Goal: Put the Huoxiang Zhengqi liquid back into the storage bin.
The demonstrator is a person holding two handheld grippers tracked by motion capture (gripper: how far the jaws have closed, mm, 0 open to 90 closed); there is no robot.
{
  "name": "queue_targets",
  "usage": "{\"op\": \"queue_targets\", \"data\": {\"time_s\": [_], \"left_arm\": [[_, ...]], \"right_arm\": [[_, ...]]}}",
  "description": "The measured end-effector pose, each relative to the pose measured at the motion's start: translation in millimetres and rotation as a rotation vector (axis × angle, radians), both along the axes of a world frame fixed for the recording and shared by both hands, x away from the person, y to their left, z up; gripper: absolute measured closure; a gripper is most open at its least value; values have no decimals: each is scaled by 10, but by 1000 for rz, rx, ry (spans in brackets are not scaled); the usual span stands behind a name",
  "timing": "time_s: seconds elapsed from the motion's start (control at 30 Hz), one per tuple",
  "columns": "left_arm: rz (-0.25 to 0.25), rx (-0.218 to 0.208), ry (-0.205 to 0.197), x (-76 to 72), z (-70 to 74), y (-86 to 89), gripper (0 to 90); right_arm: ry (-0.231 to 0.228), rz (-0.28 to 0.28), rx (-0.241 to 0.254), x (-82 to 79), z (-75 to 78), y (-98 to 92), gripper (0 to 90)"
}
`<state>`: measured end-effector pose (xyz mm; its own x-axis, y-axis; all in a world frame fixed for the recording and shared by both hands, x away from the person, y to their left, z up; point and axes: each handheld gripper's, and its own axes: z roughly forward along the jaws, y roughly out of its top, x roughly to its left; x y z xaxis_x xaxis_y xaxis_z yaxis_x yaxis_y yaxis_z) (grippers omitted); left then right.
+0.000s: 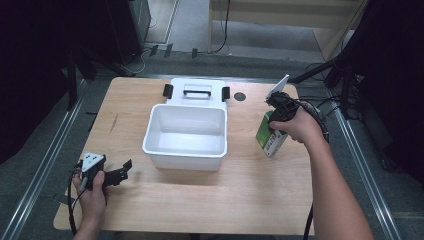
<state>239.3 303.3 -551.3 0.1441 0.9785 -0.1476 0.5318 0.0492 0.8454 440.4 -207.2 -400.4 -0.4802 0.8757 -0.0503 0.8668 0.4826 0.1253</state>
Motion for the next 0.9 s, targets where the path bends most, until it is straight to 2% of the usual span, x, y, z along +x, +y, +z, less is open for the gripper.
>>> {"op": "queue_targets", "data": {"time_s": [0.07, 0.1, 0.13, 0.17, 0.2, 0.27, 0.3, 0.37, 0.47, 0.57, 0.8, 0.9], "left_arm": [[0, -2, -2, 2, 0, 0, 21], [0, -2, -2, 2, 0, 0, 21], [0, -2, -2, 2, 0, 0, 21], [0, 0, -2, 2, 0, -1, 21], [0, 0, -2, 2, 0, -1, 21], [1, 1, -3, 3, 0, -4, 21], [1, 1, -3, 3, 0, -4, 21], [0, 4, -1, 1, 1, -3, 21], [0, 4, -3, 1, 1, -5, 21], [1, 5, -3, 3, 1, -5, 21], [2, 3, -3, 4, 0, -4, 21], [2, 2, -2, 4, 1, -2, 21]], "right_arm": [[-5, 75, -16, -31, 4, 29, 641], [-5, 75, -16, -31, 4, 29, 641], [-7, 137, -36, -64, 10, 57, 643], [-7, 173, -45, -84, 16, 69, 643], [-7, 173, -45, -84, 16, 69, 643], [-10, 256, -41, -140, 48, 96, 644], [-10, 256, -41, -140, 48, 96, 644], [-40, 341, -36, -203, 101, 132, 645], [-57, 436, -64, -267, 207, 187, 645], [-76, 485, -72, -316, 344, 242, 645], [-124, 605, -26, -458, 711, 395, 645], [-144, 661, -25, -509, 845, 458, 645]]}}
